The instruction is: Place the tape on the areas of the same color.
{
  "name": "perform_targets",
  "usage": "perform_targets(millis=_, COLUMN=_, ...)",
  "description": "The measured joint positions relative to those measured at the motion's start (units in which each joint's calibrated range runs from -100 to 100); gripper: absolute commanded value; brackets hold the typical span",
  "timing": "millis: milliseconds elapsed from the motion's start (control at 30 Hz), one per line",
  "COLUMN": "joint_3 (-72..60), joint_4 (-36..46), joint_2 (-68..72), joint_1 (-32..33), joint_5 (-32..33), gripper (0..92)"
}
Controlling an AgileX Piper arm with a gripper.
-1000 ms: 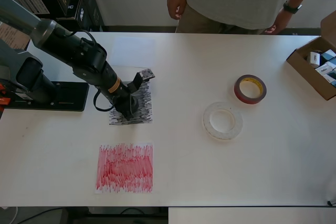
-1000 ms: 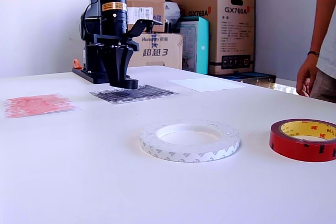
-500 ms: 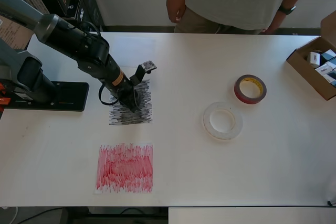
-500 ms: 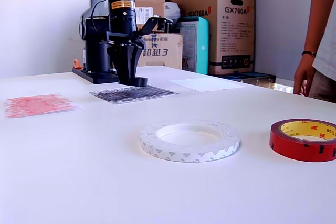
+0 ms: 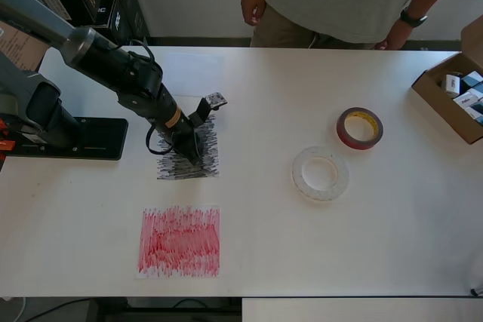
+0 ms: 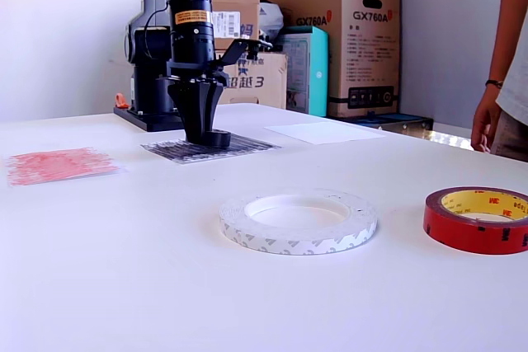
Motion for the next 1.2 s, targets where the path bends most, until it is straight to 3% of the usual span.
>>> perform_targets(millis=333, joint_3=0.14, joint_4=-0.29, joint_2=0.00, joint_1=0.78, joint_5=-2.12, gripper=0.7)
perform_targets(millis=400, joint_3=0.41, joint_4=-0.10, joint_2=0.00, joint_1=0.68, joint_5=-2.46, gripper=7.0)
perform_targets(millis=600, joint_3=0.36, joint_4=-0.28, joint_2=0.00, joint_1=0.78, joint_5=-2.68, gripper=37.6)
perform_targets(millis=700, joint_3=0.98, joint_4=-0.11, joint_2=0.00, joint_1=0.78, joint_5=-3.83, gripper=45.6)
perform_targets(millis=1200, joint_3=-0.05, joint_4=-0.13, joint_2=-2.47, joint_1=1.96, joint_5=-5.20, gripper=47.1)
